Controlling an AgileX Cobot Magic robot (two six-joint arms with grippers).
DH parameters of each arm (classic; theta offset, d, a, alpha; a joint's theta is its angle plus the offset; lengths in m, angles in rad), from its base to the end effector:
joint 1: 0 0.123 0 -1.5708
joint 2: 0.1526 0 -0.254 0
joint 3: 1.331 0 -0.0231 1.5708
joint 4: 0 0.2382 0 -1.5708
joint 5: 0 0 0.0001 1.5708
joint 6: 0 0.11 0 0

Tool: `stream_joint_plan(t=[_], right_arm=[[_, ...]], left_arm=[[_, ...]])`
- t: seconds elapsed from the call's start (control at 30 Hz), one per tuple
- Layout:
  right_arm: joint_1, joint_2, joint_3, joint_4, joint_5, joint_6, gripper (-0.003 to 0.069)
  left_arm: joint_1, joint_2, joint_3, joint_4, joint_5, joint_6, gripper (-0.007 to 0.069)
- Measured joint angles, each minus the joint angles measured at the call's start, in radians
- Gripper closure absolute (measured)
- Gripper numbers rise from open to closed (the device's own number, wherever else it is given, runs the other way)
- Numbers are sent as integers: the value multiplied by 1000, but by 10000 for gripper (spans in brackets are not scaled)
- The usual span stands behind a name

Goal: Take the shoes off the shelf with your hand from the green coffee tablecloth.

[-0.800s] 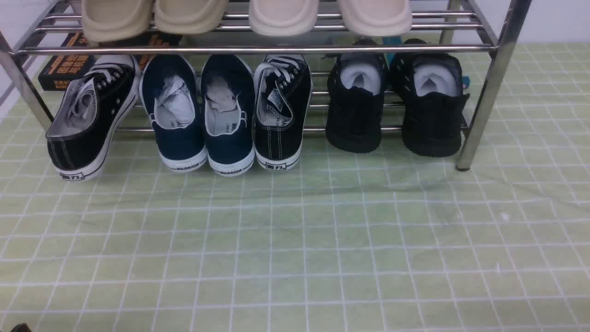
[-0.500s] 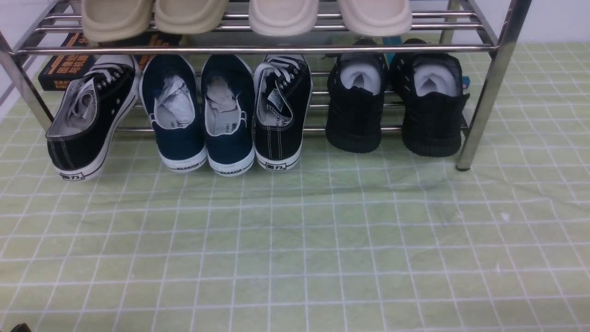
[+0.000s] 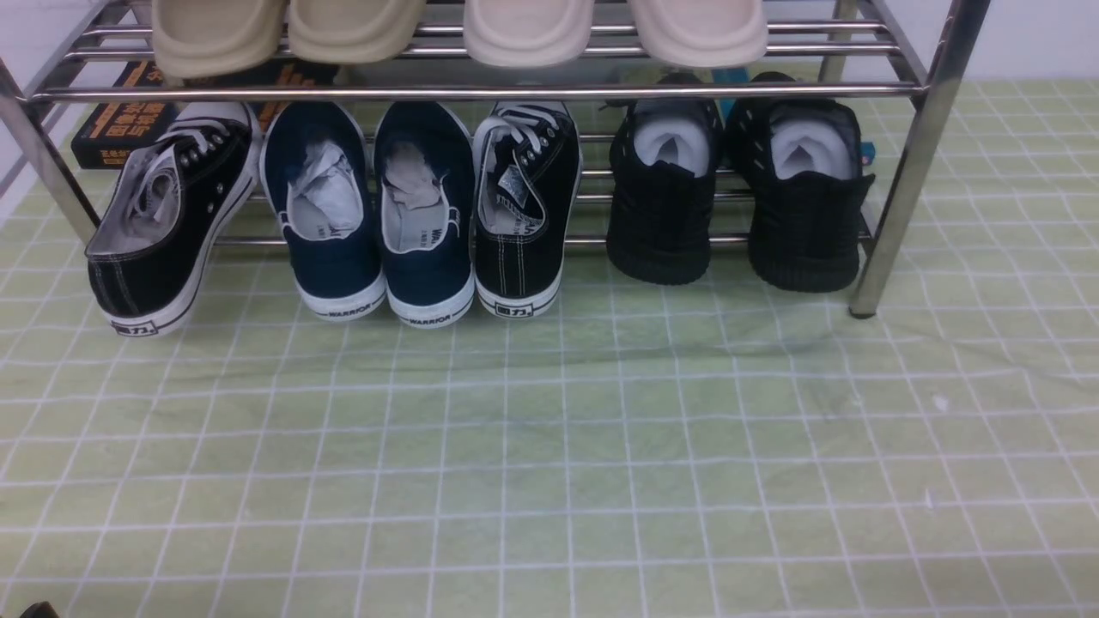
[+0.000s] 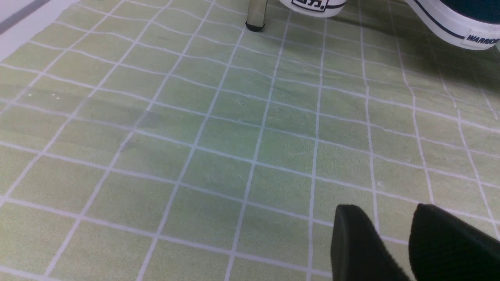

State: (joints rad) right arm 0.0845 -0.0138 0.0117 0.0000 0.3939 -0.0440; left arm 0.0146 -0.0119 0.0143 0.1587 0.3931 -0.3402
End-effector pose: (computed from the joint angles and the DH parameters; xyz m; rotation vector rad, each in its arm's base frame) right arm 0.0882 0.0075 0.1693 -0.1204 1.8716 0.0279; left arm 0.0885 0.0080 0.1689 -0.2361 1.8597 -0.0664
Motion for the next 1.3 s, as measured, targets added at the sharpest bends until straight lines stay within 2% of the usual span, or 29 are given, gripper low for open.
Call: stream_joint_plan(t=[0.23, 0.8, 0.83, 0.87, 0.9, 1.0, 1.07, 1.2, 1.3], right_arm=[[0, 0, 0, -63, 0, 0, 419], [0, 0, 1, -70, -2, 7, 419], [0, 0, 1, -37, -9, 31, 419], [0, 0, 2, 59, -22, 86, 419], [0, 0, 3, 59, -24, 97, 419], [0, 0, 12, 382, -65, 308, 419], [0, 0, 12, 508, -78, 381, 419], [0, 0, 12, 699, -91, 442, 419], [0, 0, 12, 758, -91, 425, 419]], left_arm=[[0, 0, 0, 0, 0, 0, 383], [0, 0, 0, 0, 0, 0, 383], [0, 0, 0, 0, 0, 0, 383], [0, 0, 0, 0, 0, 0, 383], [0, 0, 0, 0, 0, 0, 383], [0, 0, 0, 0, 0, 0, 383], [0, 0, 0, 0, 0, 0, 383], [0, 0, 0, 0, 0, 0, 383], [0, 0, 0, 0, 0, 0, 383]])
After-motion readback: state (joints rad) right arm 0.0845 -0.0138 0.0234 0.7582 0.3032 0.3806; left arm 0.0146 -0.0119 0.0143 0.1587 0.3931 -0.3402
